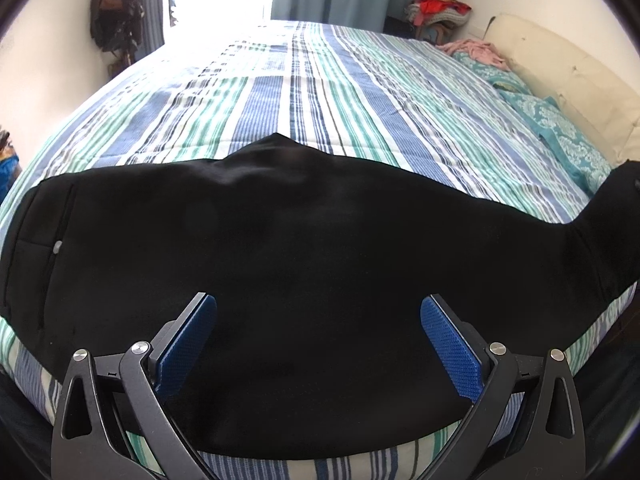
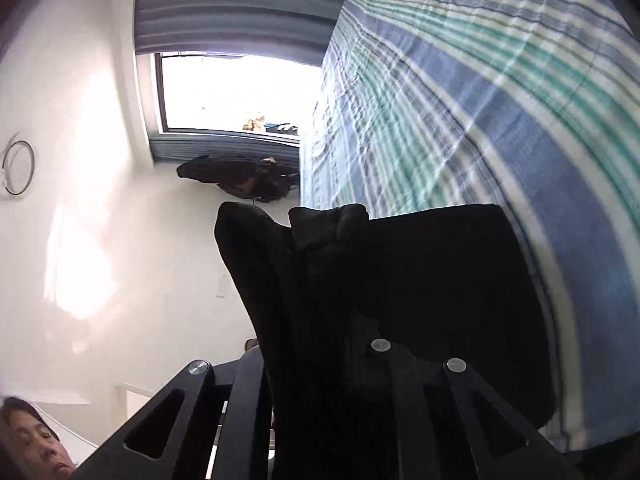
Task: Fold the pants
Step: 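Grasp the trouser leg ends with the right gripper and lift them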
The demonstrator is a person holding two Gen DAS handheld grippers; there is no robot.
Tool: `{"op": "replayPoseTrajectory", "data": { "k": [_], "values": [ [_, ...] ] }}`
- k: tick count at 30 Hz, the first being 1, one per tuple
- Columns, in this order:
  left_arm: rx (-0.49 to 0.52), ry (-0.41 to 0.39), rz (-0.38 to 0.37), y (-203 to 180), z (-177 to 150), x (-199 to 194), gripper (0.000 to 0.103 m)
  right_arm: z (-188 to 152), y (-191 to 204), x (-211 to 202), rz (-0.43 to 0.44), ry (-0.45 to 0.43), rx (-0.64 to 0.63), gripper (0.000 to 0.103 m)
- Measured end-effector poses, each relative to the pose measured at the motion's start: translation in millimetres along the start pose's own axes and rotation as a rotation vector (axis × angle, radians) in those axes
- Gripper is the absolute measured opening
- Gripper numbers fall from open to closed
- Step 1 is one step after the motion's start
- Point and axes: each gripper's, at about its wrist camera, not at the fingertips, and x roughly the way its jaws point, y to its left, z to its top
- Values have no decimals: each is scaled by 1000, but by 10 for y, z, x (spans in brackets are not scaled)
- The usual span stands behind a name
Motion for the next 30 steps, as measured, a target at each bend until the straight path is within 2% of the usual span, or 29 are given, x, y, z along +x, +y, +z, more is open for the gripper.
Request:
{"op": "replayPoseTrajectory", "data": {
  "k": [1,3,9,10,12,13,14,16,18,20,22,25,27,28,30],
  "values": [
    [-9,-13,-2,56,1,-36,102,-100,72,268,34,13,7,13],
    [-29,-32,-6,182,-7,-92,102,-305,166,789,43,56,-4,13],
    [-100,-44,-16,489,-28,-154,102,-957,219,2332,-53,157,-37,16],
    [-108,-45,-16,521,-30,-163,102,-1052,222,2539,-95,163,-48,24],
    [-127,-48,-16,576,-32,-194,102,-1181,205,2886,-175,187,-51,60],
    [-143,-52,-18,617,-33,-216,102,-1208,196,2980,-188,202,-37,60],
    [-163,-57,-24,659,-33,-239,102,-1222,213,3010,-180,199,-39,60],
    [-208,-65,-40,739,-22,-273,102,-1227,359,2851,-187,145,-129,60],
    [-243,-64,-64,768,-1,-283,102,-1193,502,2562,-250,85,-267,66],
    [-245,-59,-133,672,37,-300,101,-1258,634,2197,-367,19,-419,76],
    [-173,-61,-221,413,80,-345,101,-1404,656,1803,-481,-51,-548,78],
    [0,-31,-282,-97,114,-338,95,-1620,469,1340,-571,-108,-589,78],
    [83,19,-263,-356,121,-227,72,-1615,367,1160,-566,-123,-524,78],
    [108,50,-246,-436,121,-149,70,-1589,362,1128,-543,-136,-509,78],
    [130,94,-210,-531,104,-1,67,-1615,414,1071,-551,-175,-554,78]
  ]
}}
